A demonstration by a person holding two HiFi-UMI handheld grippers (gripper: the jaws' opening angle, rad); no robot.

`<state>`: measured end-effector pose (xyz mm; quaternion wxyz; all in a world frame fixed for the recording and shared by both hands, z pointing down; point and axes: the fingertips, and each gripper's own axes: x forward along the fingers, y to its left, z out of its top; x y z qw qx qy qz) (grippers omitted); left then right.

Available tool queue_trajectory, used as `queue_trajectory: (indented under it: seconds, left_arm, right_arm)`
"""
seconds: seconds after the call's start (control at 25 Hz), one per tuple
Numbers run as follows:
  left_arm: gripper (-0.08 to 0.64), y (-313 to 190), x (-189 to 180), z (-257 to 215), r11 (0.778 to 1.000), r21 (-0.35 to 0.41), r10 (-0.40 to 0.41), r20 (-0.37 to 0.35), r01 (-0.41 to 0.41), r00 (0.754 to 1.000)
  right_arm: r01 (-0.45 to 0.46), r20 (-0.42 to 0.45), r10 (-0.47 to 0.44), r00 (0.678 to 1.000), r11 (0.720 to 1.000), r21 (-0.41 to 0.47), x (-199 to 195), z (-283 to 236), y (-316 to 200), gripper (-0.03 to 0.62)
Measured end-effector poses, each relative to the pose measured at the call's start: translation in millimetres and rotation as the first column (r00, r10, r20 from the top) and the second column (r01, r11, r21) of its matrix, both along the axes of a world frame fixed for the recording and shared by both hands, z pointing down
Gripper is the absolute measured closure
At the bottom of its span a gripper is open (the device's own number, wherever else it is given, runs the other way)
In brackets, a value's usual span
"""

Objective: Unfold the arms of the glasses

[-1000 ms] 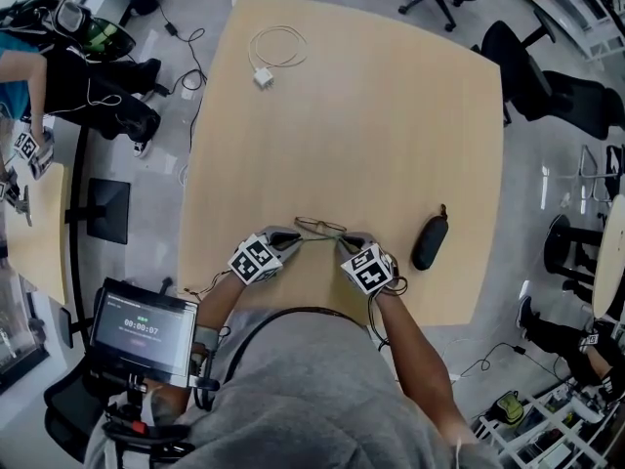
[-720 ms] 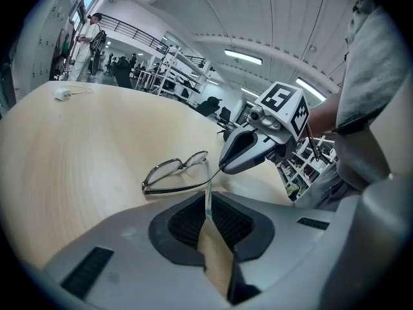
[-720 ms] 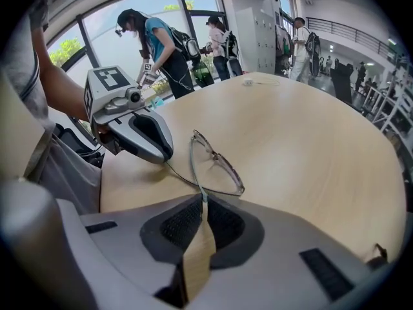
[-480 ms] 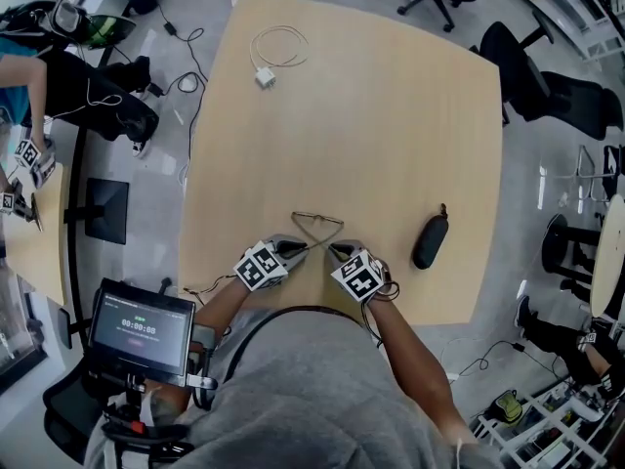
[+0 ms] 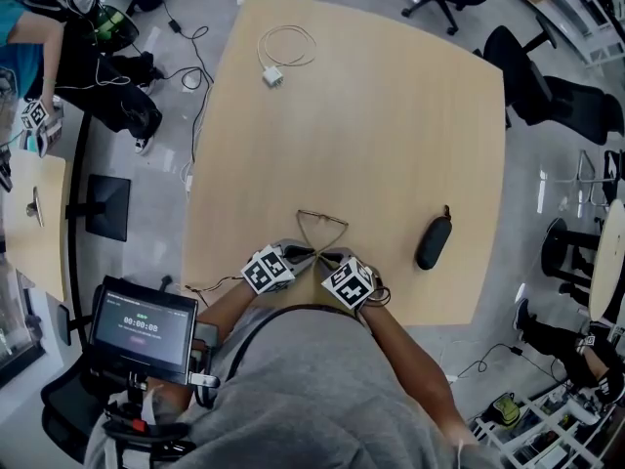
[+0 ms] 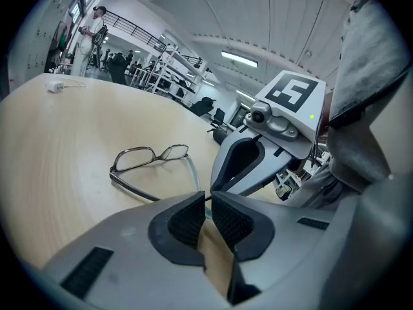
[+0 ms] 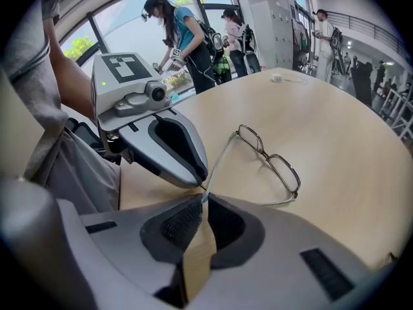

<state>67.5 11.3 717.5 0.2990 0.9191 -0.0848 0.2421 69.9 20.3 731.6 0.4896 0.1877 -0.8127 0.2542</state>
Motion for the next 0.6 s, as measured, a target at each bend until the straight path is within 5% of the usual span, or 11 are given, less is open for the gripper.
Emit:
queue_trajectory:
  seconds: [0.6]
  left_arm:
    - [0.551,-5.2,-1.3,-48.6,0.998,0.029,0.062,-0.098,-0.059,0.993]
  right_arm:
    - [-0.004,0.048,0.005,0.999,1.000,-0.014,11.5,-12.9,-4.0,0.561]
